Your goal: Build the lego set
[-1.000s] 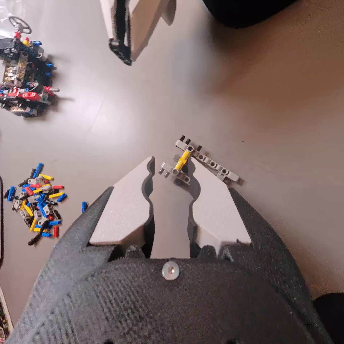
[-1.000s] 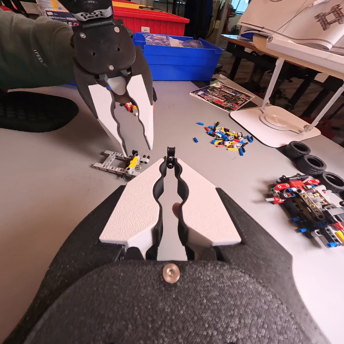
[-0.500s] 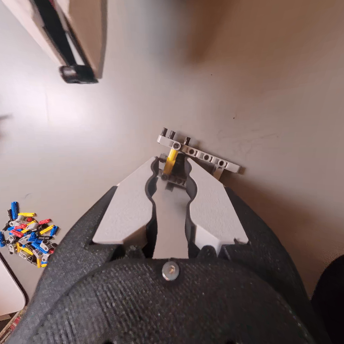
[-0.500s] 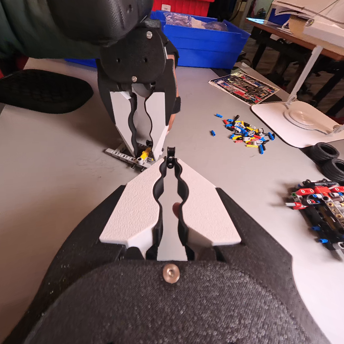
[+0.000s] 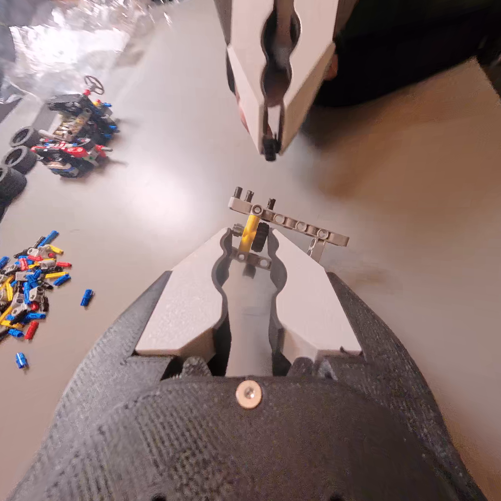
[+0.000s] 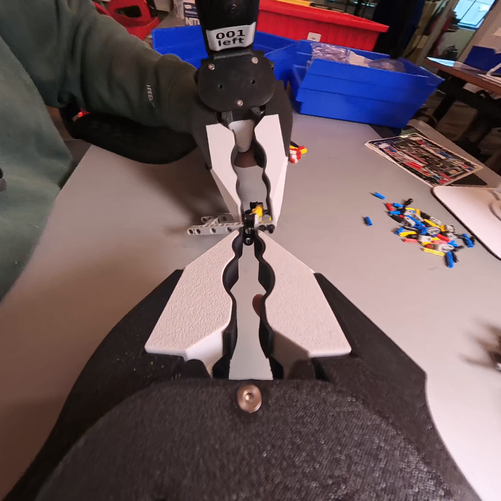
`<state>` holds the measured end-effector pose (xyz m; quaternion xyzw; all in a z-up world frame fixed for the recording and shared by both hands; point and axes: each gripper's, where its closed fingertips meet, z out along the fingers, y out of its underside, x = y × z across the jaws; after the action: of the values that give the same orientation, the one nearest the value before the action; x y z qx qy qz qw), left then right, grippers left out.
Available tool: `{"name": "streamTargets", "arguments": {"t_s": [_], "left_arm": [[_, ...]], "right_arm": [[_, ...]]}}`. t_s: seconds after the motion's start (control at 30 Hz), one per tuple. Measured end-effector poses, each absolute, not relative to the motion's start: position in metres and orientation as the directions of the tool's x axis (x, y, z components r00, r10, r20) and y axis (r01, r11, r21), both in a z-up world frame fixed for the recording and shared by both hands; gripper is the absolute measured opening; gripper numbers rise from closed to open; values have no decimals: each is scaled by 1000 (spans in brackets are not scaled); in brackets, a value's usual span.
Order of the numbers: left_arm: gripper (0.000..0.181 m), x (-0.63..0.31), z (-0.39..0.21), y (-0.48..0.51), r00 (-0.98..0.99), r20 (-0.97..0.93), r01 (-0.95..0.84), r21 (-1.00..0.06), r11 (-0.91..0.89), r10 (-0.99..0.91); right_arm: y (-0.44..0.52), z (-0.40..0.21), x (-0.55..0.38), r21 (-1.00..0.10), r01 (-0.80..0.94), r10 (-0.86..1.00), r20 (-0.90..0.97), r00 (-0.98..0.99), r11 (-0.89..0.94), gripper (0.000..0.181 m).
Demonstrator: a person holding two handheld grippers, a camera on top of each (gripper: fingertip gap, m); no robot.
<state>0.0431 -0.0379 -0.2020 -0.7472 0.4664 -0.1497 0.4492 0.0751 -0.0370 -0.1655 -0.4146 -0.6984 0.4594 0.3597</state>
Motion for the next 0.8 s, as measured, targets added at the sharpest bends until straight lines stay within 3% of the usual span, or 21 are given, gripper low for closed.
{"name": "streamTargets", "arguments": {"t_s": [0.27, 0.8], "left_arm": [[24, 45, -171, -46, 574, -176, -440, -890, -120, -800], [23, 46, -188, -48, 571, -137, -476, -859, -191, -809]], "right_arm": [[-56, -162, 62, -951, 177, 900, 165, -403, 254, 6], [-59, -165, 55, -926, 174, 895, 253, -369, 334, 6]]}}
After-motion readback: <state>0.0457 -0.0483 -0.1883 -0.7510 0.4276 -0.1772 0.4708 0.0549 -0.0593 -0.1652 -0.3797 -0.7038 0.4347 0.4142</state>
